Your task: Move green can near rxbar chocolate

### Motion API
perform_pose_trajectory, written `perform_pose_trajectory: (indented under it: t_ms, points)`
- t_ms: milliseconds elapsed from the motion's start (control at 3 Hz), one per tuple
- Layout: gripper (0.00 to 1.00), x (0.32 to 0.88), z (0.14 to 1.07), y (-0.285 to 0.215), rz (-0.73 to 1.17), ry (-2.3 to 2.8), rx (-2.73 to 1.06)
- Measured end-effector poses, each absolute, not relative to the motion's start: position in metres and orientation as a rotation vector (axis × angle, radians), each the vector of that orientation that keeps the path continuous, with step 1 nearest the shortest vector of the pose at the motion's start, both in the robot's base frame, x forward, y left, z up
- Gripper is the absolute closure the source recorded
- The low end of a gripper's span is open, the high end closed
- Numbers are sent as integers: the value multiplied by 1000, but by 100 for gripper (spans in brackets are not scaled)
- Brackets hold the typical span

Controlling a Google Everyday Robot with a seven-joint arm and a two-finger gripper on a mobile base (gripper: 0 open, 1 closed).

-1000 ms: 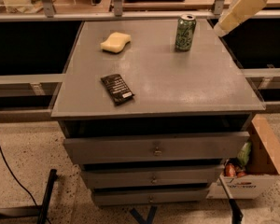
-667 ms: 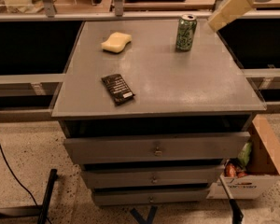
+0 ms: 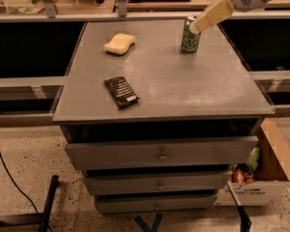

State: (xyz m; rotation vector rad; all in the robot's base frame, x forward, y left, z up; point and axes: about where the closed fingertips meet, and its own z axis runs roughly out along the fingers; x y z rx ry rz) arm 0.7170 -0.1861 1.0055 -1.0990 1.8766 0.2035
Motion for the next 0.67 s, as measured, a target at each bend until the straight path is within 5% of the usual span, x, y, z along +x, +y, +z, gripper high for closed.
perform_pose_trajectory:
  t_ms: [667]
  points:
    - [0, 757, 988, -211, 184, 1822, -965]
